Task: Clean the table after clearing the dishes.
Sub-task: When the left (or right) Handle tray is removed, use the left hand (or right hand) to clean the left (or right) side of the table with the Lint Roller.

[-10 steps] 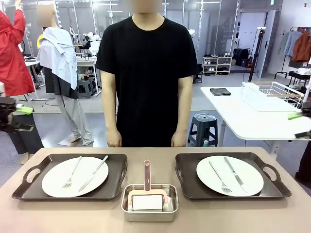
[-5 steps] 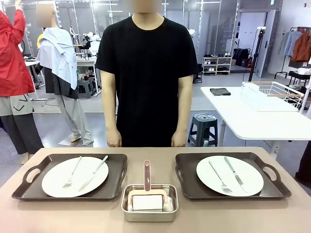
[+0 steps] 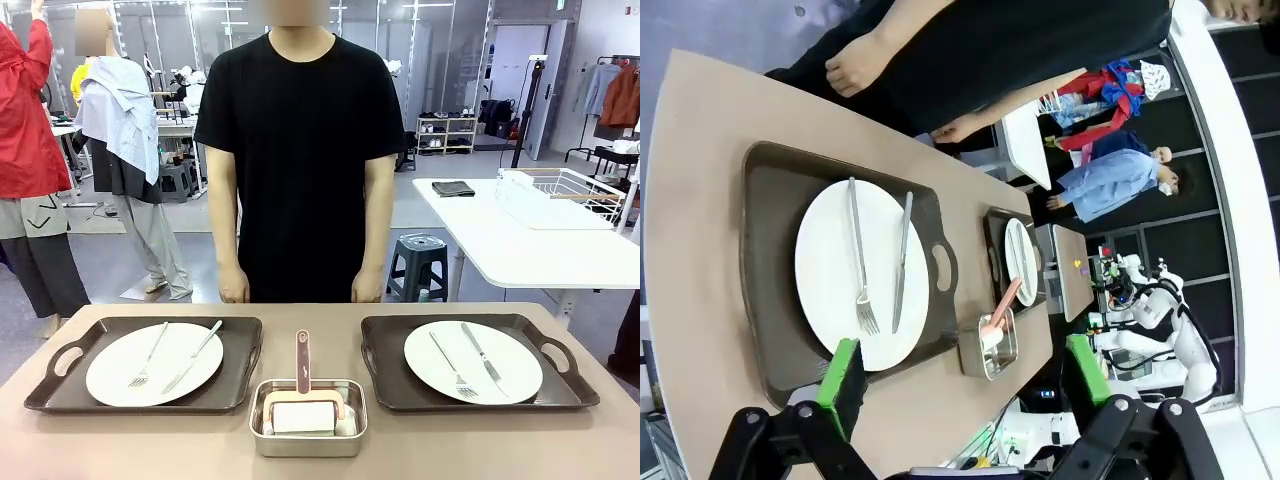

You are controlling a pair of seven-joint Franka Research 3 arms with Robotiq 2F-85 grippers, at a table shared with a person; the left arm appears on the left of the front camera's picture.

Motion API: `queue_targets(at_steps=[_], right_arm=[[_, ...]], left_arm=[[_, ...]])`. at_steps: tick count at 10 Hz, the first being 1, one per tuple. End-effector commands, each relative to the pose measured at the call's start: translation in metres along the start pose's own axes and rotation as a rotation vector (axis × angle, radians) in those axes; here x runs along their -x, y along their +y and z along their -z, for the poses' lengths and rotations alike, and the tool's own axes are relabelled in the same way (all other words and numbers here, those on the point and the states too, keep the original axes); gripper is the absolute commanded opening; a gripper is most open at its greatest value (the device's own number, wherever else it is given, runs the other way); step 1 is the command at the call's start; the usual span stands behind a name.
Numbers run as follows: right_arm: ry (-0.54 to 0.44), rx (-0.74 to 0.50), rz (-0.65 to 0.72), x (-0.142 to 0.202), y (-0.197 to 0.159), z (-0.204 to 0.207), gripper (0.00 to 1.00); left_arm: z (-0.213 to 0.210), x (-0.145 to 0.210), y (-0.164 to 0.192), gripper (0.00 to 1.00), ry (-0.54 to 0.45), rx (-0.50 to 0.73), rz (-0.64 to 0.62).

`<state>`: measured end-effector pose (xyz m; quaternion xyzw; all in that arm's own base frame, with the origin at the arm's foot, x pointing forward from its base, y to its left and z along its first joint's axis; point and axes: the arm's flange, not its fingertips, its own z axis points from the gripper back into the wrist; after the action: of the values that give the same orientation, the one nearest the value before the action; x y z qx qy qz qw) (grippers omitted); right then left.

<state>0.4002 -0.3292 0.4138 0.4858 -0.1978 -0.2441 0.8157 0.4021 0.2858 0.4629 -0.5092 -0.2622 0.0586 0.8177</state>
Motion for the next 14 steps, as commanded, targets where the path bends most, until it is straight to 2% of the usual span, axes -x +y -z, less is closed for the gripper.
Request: queue_targets(at_steps=[1,14], right_arm=[[0.001,-0.001,0.003,-0.0007,-0.0006,0.0011,1.00],[0.001,-0.001,0.003,-0.0007,-0.0006,0.0011,1.00]], left_arm=[[0.0004,0.0000,-0.0007,1.00,0.003,0.004,0.011],[0.0004,0.0000,-0.0007,1.00,0.003,0.004,0.011]])
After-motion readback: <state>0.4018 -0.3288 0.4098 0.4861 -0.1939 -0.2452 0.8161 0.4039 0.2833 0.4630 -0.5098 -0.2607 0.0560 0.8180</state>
